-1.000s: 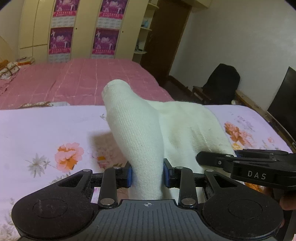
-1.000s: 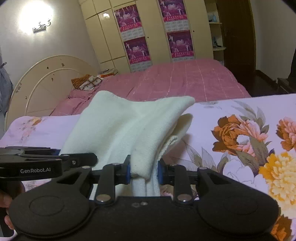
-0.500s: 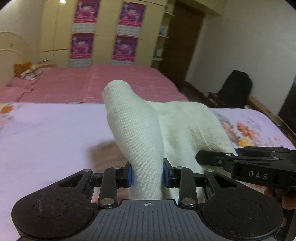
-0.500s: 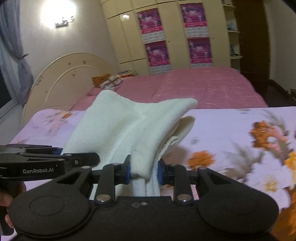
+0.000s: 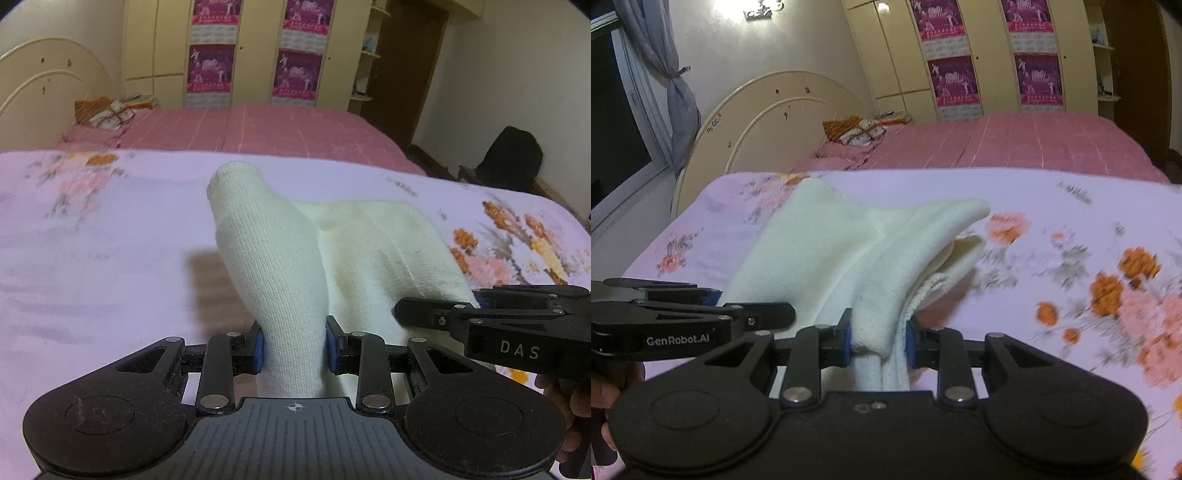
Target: Fold small clothes
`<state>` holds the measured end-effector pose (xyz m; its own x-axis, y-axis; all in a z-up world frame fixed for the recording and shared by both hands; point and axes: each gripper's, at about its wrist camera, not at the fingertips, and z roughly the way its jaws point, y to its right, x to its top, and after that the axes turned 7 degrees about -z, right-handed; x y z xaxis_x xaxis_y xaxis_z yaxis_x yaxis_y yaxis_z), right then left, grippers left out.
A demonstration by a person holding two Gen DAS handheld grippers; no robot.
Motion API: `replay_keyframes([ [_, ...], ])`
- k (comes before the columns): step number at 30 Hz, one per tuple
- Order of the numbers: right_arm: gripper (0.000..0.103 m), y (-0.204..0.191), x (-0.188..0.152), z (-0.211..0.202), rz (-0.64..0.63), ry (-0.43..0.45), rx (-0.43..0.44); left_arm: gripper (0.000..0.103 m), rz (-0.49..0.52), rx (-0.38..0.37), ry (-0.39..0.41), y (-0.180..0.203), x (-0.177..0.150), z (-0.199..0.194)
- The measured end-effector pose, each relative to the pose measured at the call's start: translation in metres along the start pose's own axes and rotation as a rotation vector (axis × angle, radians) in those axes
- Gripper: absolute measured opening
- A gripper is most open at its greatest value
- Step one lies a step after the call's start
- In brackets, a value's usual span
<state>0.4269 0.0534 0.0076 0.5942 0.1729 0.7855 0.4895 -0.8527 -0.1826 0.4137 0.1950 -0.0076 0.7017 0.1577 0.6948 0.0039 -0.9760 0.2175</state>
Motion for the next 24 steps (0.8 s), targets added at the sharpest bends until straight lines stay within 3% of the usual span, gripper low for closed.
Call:
replay_keyframes([
  [10,0.026,0.003,-0.020,0.016,0.025,-0.062,-0.002,0.035,-0.040,0.008,-0.018,-0.008,-0.017,0.018],
  [16,0.027,0.011,-0.029,0.024,0.062,-0.091,0.010,0.064,-0.053,0.051,-0.021,-0.017,-0.022,0.025],
  [20,0.030,0.015,-0.033,0.026,0.070,-0.093,0.020,0.093,-0.097,0.076,-0.014,-0.032,-0.027,0.026],
  [23,0.038,0.021,-0.032,0.026,0.097,-0.106,0.040,0.101,-0.151,0.100,0.004,-0.047,-0.031,0.019],
  [24,0.046,0.023,-0.031,0.024,0.099,-0.112,0.042,0.100,-0.157,0.105,0.023,-0.050,-0.032,0.011],
])
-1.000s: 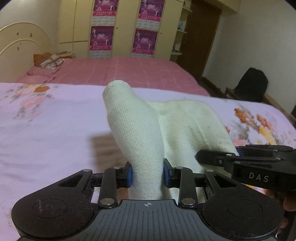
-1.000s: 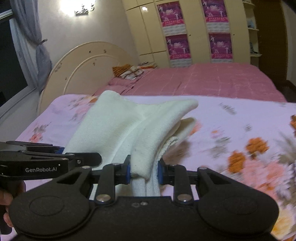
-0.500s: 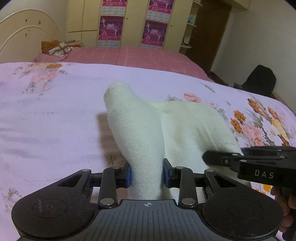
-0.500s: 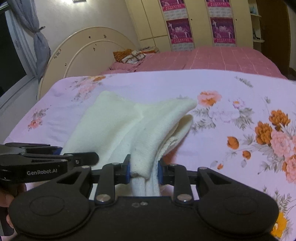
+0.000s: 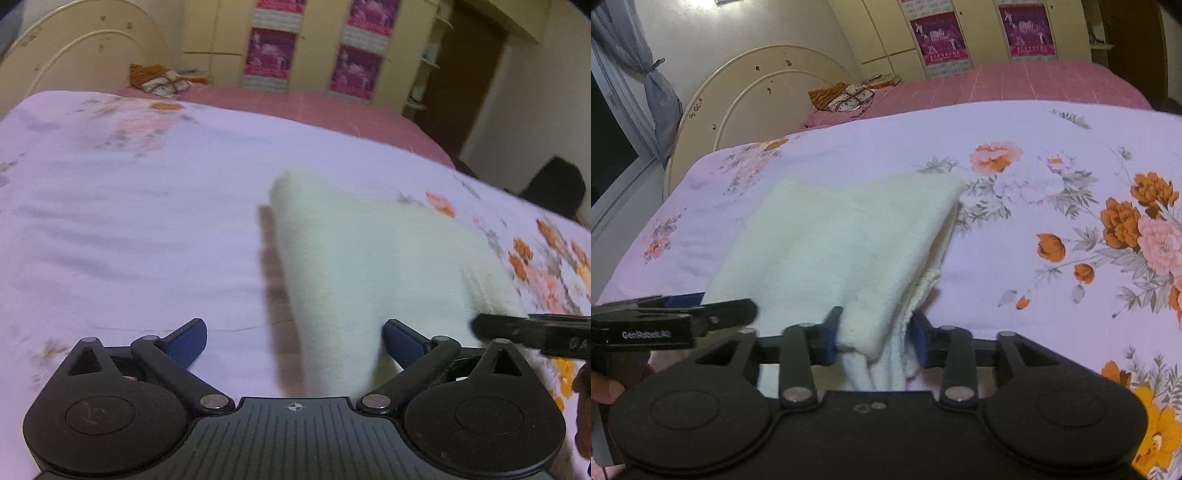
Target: Fold small clothes
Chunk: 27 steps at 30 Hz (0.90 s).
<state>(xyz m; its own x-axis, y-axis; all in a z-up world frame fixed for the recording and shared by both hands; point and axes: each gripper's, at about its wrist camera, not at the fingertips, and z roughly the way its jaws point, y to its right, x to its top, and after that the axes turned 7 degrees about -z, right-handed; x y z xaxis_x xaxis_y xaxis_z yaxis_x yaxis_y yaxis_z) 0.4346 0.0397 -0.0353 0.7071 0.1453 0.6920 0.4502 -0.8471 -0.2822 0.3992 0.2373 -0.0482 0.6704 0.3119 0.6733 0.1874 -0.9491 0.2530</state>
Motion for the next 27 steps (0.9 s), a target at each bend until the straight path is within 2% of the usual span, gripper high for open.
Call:
replay_keyframes([
  [1,0.048,0.003,0.000,-0.006,-0.001,0.011,-0.008,0.097,0.005,0.003,0.028,-0.001,0.002,-0.008],
  [2,0.046,0.005,0.001,-0.014,-0.006,0.038,-0.011,0.083,0.019,-0.004,0.065,-0.001,0.005,-0.017],
  [3,0.040,0.007,0.003,-0.024,-0.013,0.077,-0.010,0.075,0.029,-0.015,0.093,0.000,0.009,-0.022],
  [4,0.029,0.009,0.006,-0.032,-0.017,0.109,-0.005,0.068,0.035,-0.033,0.114,0.004,0.015,-0.026],
  [5,0.024,0.009,0.010,-0.038,-0.024,0.133,-0.005,0.066,0.042,-0.051,0.129,0.009,0.021,-0.027],
  [8,0.023,0.009,0.027,-0.034,-0.045,0.127,-0.031,0.066,0.109,-0.071,0.142,0.033,0.036,-0.019],
  [10,0.031,0.016,0.036,-0.023,-0.017,0.096,-0.031,0.066,0.136,-0.062,0.129,0.047,0.041,-0.007],
  [12,0.038,0.028,0.042,-0.013,0.045,0.071,-0.005,0.066,0.130,-0.062,0.106,0.052,0.043,0.006],
  [15,0.039,0.046,0.046,0.004,0.128,0.053,0.041,0.066,0.115,-0.050,0.066,0.054,0.040,0.027],
  [17,0.034,0.051,0.050,0.017,0.138,0.036,0.062,0.066,0.108,-0.043,0.054,0.053,0.035,0.034],
  [18,0.020,0.052,0.051,0.022,0.128,0.034,0.076,0.066,0.104,-0.042,0.051,0.051,0.033,0.037],
  [19,0.009,0.050,0.052,0.024,0.101,0.046,0.092,0.066,0.104,-0.035,0.050,0.049,0.032,0.039],
  [23,0.009,0.038,0.055,0.026,-0.049,0.114,0.077,0.067,0.096,-0.027,0.046,0.044,0.032,0.048],
  [27,0.009,0.044,0.052,0.046,-0.091,0.056,0.022,0.067,0.113,-0.011,0.044,0.049,0.032,0.051],
])
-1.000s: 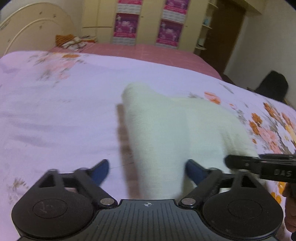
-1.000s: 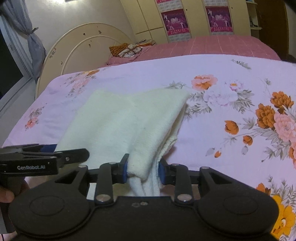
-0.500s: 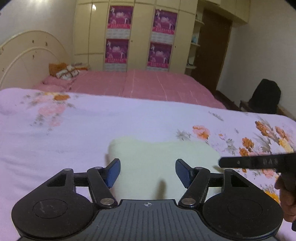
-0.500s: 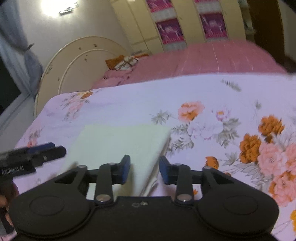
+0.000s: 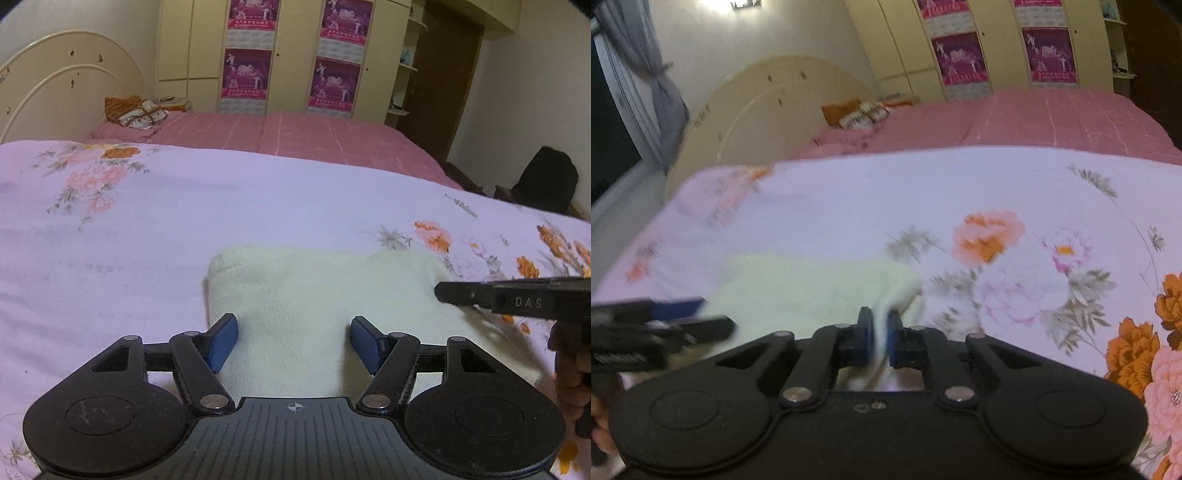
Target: Fold small clothes
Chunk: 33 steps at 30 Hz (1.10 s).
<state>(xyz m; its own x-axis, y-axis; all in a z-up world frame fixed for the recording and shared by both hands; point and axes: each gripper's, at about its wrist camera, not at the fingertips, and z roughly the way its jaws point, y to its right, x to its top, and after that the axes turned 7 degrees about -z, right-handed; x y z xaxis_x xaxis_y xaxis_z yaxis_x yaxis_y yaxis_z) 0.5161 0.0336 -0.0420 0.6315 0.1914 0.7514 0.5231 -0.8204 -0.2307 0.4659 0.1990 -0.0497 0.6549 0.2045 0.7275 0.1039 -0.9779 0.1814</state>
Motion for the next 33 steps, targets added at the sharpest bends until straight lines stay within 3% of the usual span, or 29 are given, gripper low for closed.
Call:
replay_keyframes([
  [3,0.012,0.000,0.002,-0.003,-0.001,-0.013,0.002,0.067,-0.007,0.012,-0.004,0.000,0.002,-0.007],
  [6,0.024,-0.003,0.007,-0.031,0.005,0.021,0.003,0.067,-0.020,-0.020,0.036,-0.001,-0.005,-0.037],
  [9,0.023,-0.010,-0.002,-0.065,-0.011,0.044,0.065,0.067,-0.015,-0.020,0.052,0.000,-0.028,-0.063],
  [12,0.023,-0.035,-0.030,-0.080,-0.137,0.014,0.101,0.067,-0.014,0.031,0.002,0.001,-0.051,-0.062],
  [14,0.022,-0.046,-0.042,-0.074,-0.201,-0.015,0.047,0.067,-0.045,0.044,-0.011,0.000,-0.061,-0.060],
  [16,0.034,-0.039,-0.046,-0.067,-0.134,-0.041,-0.008,0.067,-0.080,0.068,-0.005,0.002,-0.065,-0.067],
  [18,0.034,-0.035,-0.039,-0.078,-0.072,-0.040,-0.042,0.067,-0.090,0.079,0.024,0.006,-0.070,-0.082],
  [21,0.032,-0.049,-0.041,-0.112,-0.101,0.021,-0.018,0.067,-0.095,0.072,0.038,0.011,-0.092,-0.104],
  [24,0.032,-0.074,-0.065,-0.130,-0.179,-0.005,0.038,0.067,-0.087,0.077,0.017,0.012,-0.117,-0.114],
  [26,0.032,-0.089,-0.082,-0.129,-0.230,-0.042,0.029,0.068,-0.089,0.082,-0.008,0.007,-0.128,-0.116],
  [27,0.033,-0.094,-0.092,-0.125,-0.233,-0.079,-0.001,0.071,-0.088,0.078,-0.006,0.004,-0.133,-0.118],
  [28,0.034,-0.094,-0.098,-0.120,-0.221,-0.115,-0.025,0.085,-0.092,0.085,-0.008,0.002,-0.137,-0.120],
  [29,0.036,-0.093,-0.105,-0.113,-0.198,-0.161,-0.068,0.092,-0.096,0.112,-0.014,0.000,-0.139,-0.122],
  [31,0.047,-0.091,-0.113,-0.119,-0.153,-0.146,-0.110,0.092,-0.090,0.125,-0.006,0.000,-0.140,-0.138],
  [33,0.049,-0.095,-0.116,-0.138,-0.116,-0.128,-0.143,0.092,-0.082,0.106,0.023,0.003,-0.143,-0.163],
])
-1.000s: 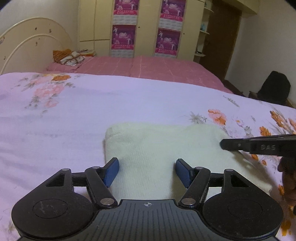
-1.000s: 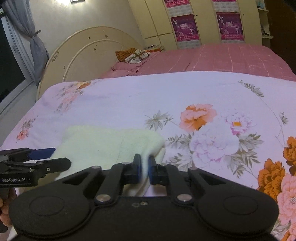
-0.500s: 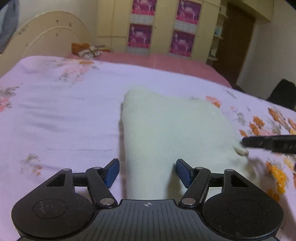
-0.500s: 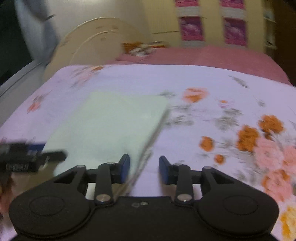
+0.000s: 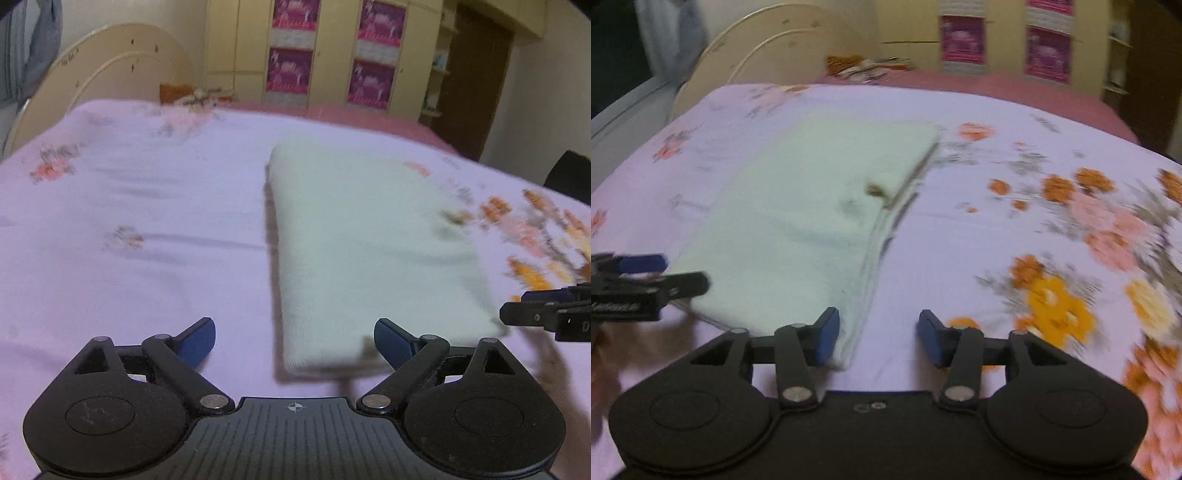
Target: Fold small clothes
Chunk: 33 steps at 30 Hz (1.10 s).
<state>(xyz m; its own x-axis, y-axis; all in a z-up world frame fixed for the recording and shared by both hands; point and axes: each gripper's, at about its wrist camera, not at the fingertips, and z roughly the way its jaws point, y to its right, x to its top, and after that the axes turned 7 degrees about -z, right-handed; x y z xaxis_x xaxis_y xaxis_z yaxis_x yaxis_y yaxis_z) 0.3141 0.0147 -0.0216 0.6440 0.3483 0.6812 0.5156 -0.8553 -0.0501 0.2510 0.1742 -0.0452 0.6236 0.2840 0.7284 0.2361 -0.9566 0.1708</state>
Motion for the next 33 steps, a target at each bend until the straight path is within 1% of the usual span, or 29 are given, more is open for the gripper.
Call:
replay_keyframes([
  [1,0.056,-0.001,-0.002,-0.011,0.013,0.018,0.002,0.092,0.003,-0.012,0.012,0.002,-0.001,-0.011],
  [2,0.061,-0.003,-0.005,-0.024,0.018,0.041,0.002,0.095,0.006,-0.022,0.024,0.005,-0.001,-0.024],
  [3,0.069,-0.007,-0.009,-0.041,0.020,0.068,-0.006,0.098,0.006,-0.024,0.037,0.008,-0.003,-0.037],
  [4,0.072,-0.009,-0.012,-0.055,0.023,0.094,-0.008,0.103,0.006,-0.033,0.055,0.012,-0.005,-0.053],
  [5,0.072,-0.011,-0.009,-0.069,0.029,0.114,-0.003,0.103,0.006,-0.044,0.072,0.016,-0.007,-0.069],
  [9,0.080,-0.020,-0.023,-0.132,0.070,0.172,0.000,0.103,0.034,-0.089,0.116,0.032,-0.016,-0.129],
  [12,0.085,-0.030,-0.038,-0.171,0.089,0.203,-0.012,0.103,0.069,-0.121,0.159,0.043,-0.023,-0.167],
  [13,0.087,-0.031,-0.040,-0.175,0.091,0.204,-0.021,0.103,0.085,-0.135,0.180,0.047,-0.024,-0.179],
  [15,0.088,-0.040,-0.048,-0.190,0.091,0.193,-0.043,0.103,0.121,-0.145,0.226,0.055,-0.029,-0.202],
  [16,0.088,-0.043,-0.052,-0.196,0.091,0.189,-0.034,0.103,0.128,-0.143,0.241,0.058,-0.031,-0.212],
  [17,0.088,-0.047,-0.057,-0.202,0.089,0.190,-0.027,0.103,0.125,-0.143,0.249,0.060,-0.032,-0.221],
  [21,0.089,-0.064,-0.070,-0.225,0.086,0.242,-0.090,0.103,0.076,-0.150,0.259,0.059,-0.038,-0.252],
  [25,0.089,-0.078,-0.076,-0.240,0.053,0.275,-0.161,0.103,0.063,-0.140,0.270,0.052,-0.049,-0.268],
  [29,0.089,-0.085,-0.078,-0.251,0.045,0.301,-0.147,0.103,0.047,-0.139,0.272,0.044,-0.058,-0.275],
  [33,0.090,-0.087,-0.081,-0.256,0.052,0.306,-0.135,0.103,0.038,-0.141,0.285,0.042,-0.063,-0.281],
])
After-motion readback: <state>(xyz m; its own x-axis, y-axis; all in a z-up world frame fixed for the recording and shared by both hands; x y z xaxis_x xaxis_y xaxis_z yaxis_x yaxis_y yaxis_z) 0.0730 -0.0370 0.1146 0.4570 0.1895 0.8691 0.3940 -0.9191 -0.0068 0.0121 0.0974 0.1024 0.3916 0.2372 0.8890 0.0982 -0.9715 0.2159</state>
